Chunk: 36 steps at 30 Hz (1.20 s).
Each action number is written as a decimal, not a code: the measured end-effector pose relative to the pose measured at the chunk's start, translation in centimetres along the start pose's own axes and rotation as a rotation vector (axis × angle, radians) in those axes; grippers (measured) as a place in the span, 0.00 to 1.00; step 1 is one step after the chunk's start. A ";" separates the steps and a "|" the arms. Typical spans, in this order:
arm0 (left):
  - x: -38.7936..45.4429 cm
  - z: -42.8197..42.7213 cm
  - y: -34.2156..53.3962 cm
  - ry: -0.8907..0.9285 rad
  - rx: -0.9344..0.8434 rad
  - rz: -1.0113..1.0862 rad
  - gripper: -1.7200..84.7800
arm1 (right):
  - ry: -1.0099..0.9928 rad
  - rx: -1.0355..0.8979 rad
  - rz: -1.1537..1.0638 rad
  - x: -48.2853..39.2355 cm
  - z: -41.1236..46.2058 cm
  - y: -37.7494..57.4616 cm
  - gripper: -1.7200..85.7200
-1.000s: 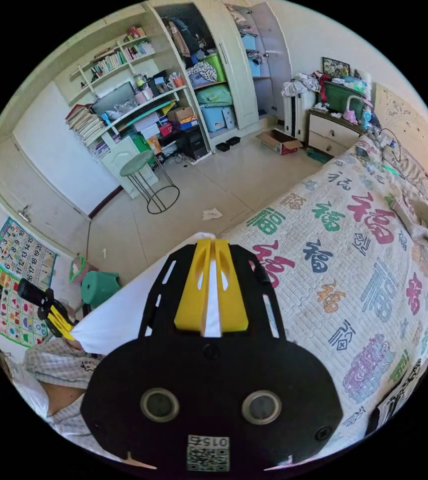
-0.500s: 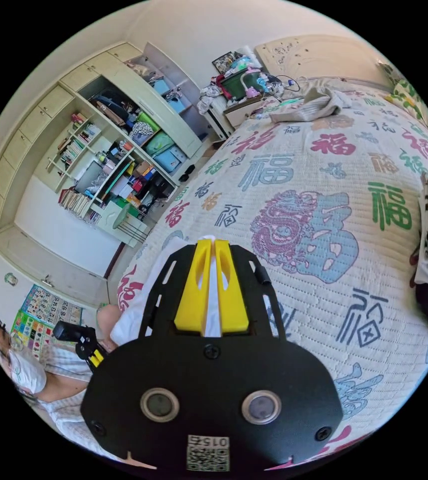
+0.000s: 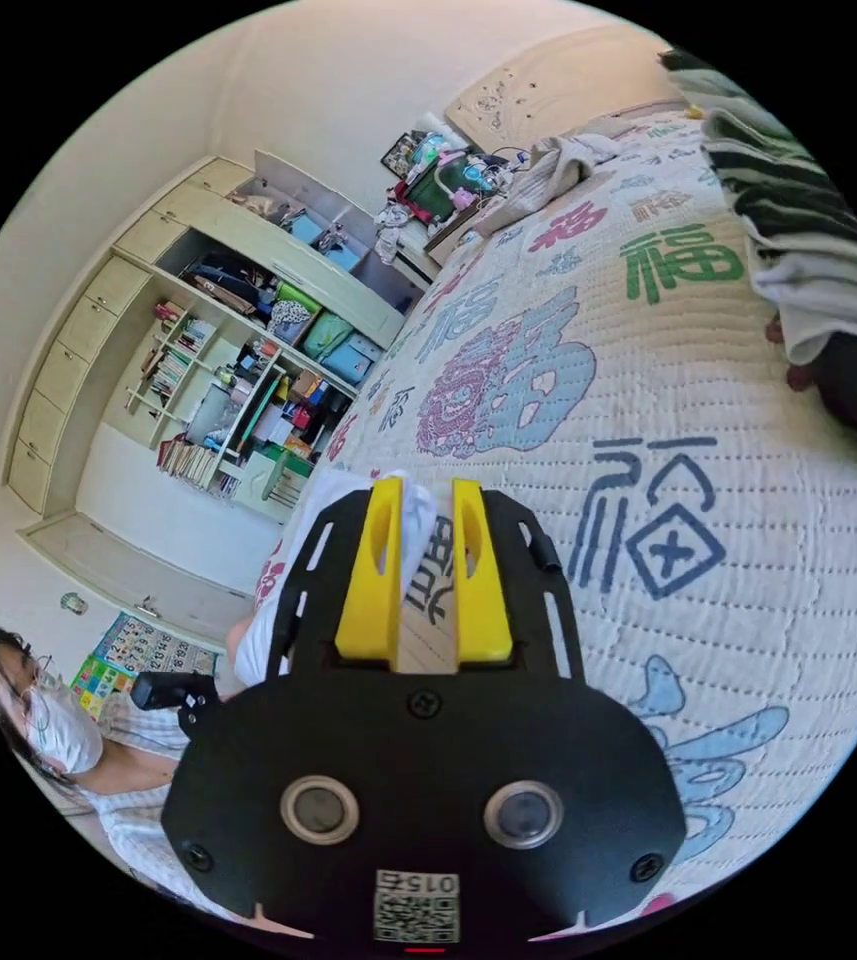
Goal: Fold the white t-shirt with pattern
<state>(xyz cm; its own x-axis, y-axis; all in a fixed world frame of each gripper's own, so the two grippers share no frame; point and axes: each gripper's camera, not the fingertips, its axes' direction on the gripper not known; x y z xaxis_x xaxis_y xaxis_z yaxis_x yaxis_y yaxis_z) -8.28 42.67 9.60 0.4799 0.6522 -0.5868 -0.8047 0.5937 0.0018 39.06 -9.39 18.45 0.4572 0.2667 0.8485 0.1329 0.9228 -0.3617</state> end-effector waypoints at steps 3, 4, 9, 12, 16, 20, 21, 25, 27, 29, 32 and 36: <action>1.3 -1.1 0.8 0.000 0.048 0.058 0.14 | 0.148 -0.021 -0.053 -1.3 -2.2 1.6 0.11; 1.5 -1.5 0.9 0.004 0.064 0.067 0.14 | 0.184 -0.034 -0.061 -1.7 -2.4 1.9 0.12; 3.4 -2.5 1.4 -0.123 0.140 0.143 0.13 | 0.252 -0.081 -0.169 -6.1 -5.0 6.0 0.14; 3.7 -0.3 1.3 -0.205 0.126 0.148 0.12 | 0.147 -0.223 -0.234 -8.7 -4.4 10.0 0.14; 3.8 2.6 1.7 -0.181 0.078 0.154 0.12 | 0.103 -0.328 -0.238 -9.9 -3.3 15.1 0.14; 4.6 1.1 3.7 -0.268 0.108 0.169 0.13 | 0.235 -0.396 -0.255 -10.9 -2.2 19.0 0.14; 4.5 0.1 4.7 -0.286 0.101 0.163 0.13 | 0.250 -0.417 -0.276 -11.3 -1.7 19.8 0.13; 2.7 -2.9 8.8 -0.401 0.040 0.051 0.13 | 0.323 -0.438 -0.317 -12.6 -1.0 21.2 0.13; 1.6 -4.1 11.8 -0.527 0.016 -0.055 0.13 | 0.293 -0.439 -0.327 -13.2 -1.3 22.0 0.12; 0.9 -4.3 13.4 -0.553 0.020 -0.106 0.13 | 0.284 -0.451 -0.326 -13.1 -1.2 22.4 0.11; -0.4 -3.1 14.4 -0.519 -0.003 -0.136 0.13 | 0.333 -0.506 -0.284 -12.0 0.1 22.7 0.10; -1.0 -1.9 14.3 -0.540 -0.007 -0.126 0.11 | 0.335 -0.487 -0.282 -11.8 0.1 23.2 0.04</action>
<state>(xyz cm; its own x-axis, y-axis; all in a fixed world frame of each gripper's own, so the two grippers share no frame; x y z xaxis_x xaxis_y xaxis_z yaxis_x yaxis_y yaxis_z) -20.95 49.60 8.67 0.6823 0.7263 -0.0834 -0.7308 0.6810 -0.0476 36.64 8.85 0.08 0.5857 -0.1408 0.7982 0.6345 0.6924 -0.3435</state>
